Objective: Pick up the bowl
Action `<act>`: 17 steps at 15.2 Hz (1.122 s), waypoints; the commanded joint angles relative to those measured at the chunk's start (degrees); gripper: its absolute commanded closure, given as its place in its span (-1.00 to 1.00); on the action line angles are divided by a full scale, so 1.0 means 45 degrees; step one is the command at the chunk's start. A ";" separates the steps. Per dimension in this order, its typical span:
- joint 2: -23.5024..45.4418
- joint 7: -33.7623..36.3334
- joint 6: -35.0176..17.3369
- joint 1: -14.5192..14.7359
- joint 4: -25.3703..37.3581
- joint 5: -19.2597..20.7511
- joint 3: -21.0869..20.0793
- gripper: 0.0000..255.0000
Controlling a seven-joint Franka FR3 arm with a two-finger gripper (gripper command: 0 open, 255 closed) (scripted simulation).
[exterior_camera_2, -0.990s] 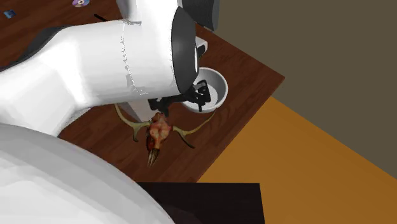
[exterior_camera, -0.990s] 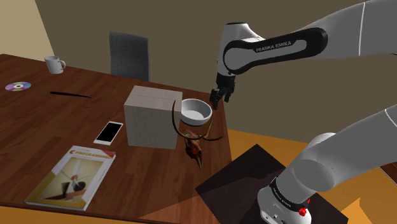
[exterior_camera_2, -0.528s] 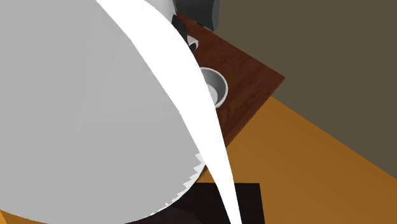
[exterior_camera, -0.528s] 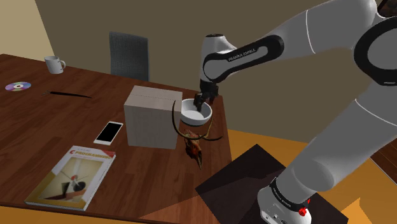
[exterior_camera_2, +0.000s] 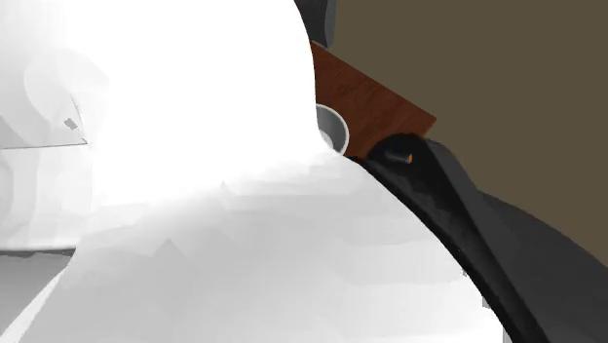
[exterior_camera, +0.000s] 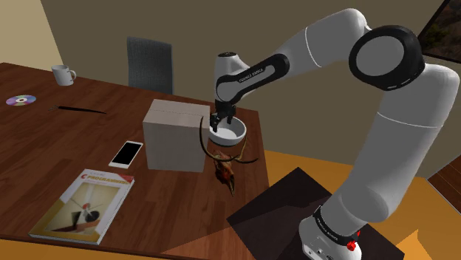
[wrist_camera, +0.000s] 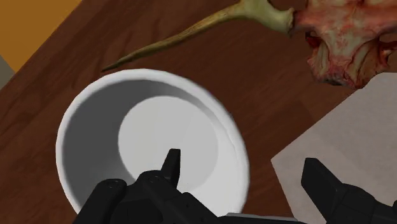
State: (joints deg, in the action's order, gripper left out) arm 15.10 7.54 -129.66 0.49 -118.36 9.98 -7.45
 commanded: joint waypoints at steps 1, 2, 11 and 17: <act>0.1015 0.0192 -0.0188 0.0101 0.0856 0.0221 0.0058 -1.00; 0.1514 0.0281 -0.0242 0.0165 0.1317 0.0316 0.0093 -1.00; 0.3267 0.0618 -0.1044 0.0375 0.2293 0.0672 0.0285 -1.00; 0.3463 0.0668 -0.1221 0.0398 0.2309 0.0719 0.0314 1.00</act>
State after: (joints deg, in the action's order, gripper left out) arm 30.66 10.53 -135.12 2.28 -107.97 13.21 -6.05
